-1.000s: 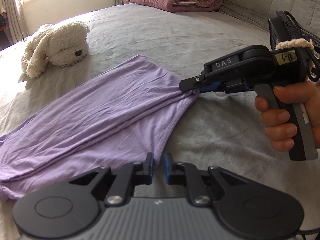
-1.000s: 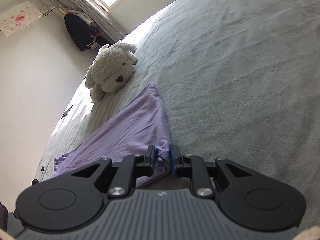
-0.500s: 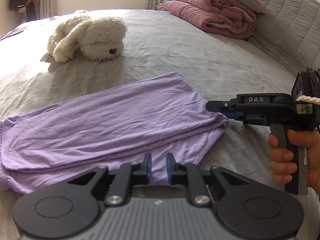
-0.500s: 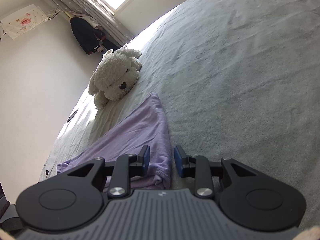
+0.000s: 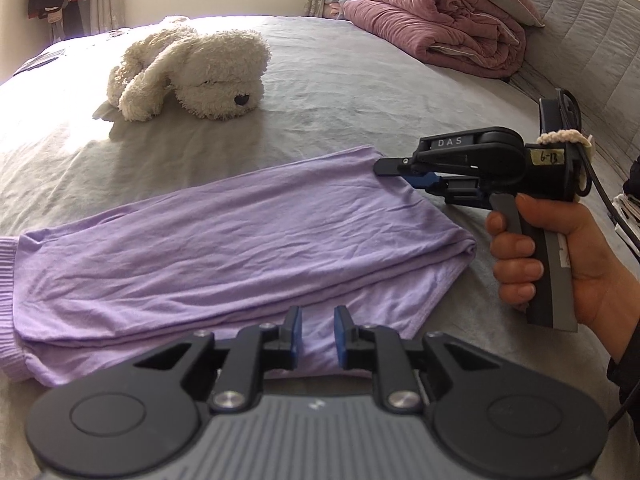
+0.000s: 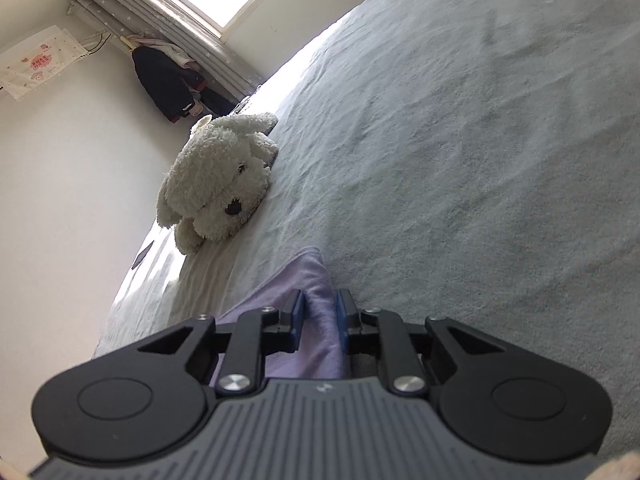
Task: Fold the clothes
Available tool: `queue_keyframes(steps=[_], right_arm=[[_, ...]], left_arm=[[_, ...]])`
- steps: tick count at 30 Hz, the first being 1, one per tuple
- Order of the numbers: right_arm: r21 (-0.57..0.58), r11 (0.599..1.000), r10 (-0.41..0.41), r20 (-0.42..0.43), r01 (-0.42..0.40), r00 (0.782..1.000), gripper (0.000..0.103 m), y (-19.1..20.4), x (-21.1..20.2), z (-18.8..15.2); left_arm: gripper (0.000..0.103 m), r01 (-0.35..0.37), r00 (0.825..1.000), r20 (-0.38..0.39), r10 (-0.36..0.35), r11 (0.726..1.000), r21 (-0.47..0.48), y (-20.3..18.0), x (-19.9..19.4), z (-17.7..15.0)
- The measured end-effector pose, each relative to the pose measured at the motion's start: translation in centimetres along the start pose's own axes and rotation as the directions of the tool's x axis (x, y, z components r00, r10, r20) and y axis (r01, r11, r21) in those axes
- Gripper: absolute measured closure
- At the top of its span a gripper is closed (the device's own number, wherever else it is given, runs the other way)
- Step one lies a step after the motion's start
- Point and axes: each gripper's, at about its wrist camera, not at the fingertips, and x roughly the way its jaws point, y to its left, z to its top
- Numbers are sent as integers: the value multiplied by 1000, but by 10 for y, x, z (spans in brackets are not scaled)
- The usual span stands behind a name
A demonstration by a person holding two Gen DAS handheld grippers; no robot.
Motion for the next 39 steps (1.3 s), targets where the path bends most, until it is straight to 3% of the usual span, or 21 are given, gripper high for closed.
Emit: queue_keyframes(steps=[4,10,14,19,23,28,39], right_arm=[[-22,1000,-10,-1,10,1000,96,2,10,7],[-40,999,-14,19,14,1000,97,6,22,16],[38,999,37,13,-38,999,90,-5,22,20],[61,997,50,0,-50,999,95,-13,15,20],[84,995,62,-18,-60,998,86,-13,-2,7],[131,988,84,-43,-77,996,86,-19,-32,-14],[115,993,41,-99,-30,994,86,-11,-79,-49]], left_arm=[[86,1,1000,2,-1,1000,3,-1,0,0],[85,-11,1000,-7,11,1000,9,-2,2,-3],[85,-19,1000,-5,19,1000,9,0,2,-3],[85,-19,1000,2,19,1000,3,1,2,0],[85,-23,1000,2,23,1000,3,1,3,0],[85,-21,1000,10,21,1000,1,-1,2,0],[84,-39,999,22,40,999,-28,1,2,3]])
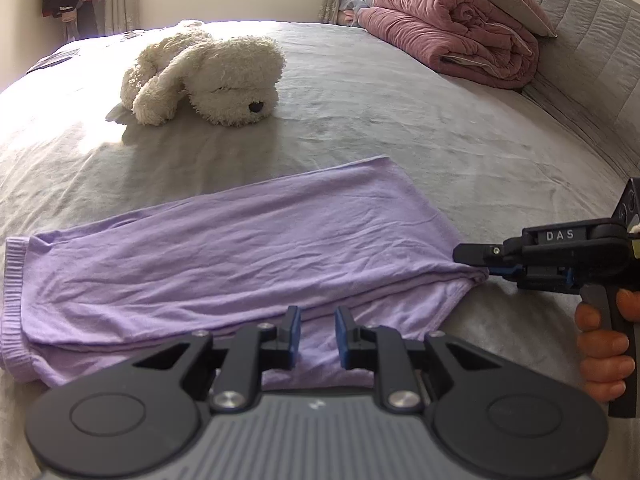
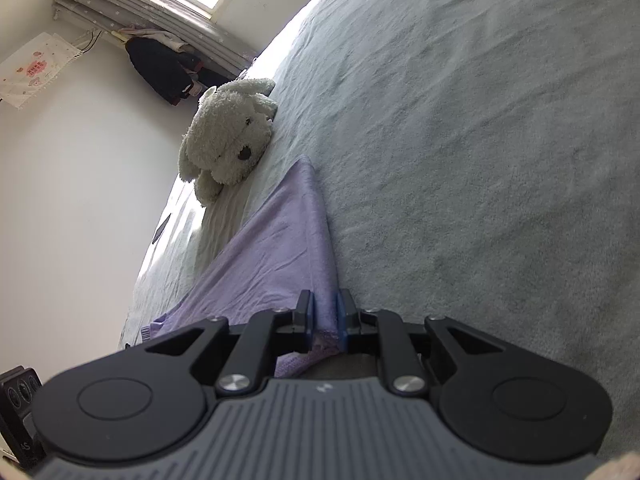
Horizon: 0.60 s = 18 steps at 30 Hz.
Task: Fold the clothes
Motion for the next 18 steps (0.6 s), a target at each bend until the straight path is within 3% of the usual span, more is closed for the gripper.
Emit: queue_keyframes(steps=[11,18], right_arm=[[44,999,25,50,-27,998,87,-6,-1,-8],[16,1000,-8,78,7,997,92,0,3,-12]], left_arm=[[83,-12,1000,10,12,998,-54,9,3,3],[81,-22,1000,16,24,993,-116,21,9,8]])
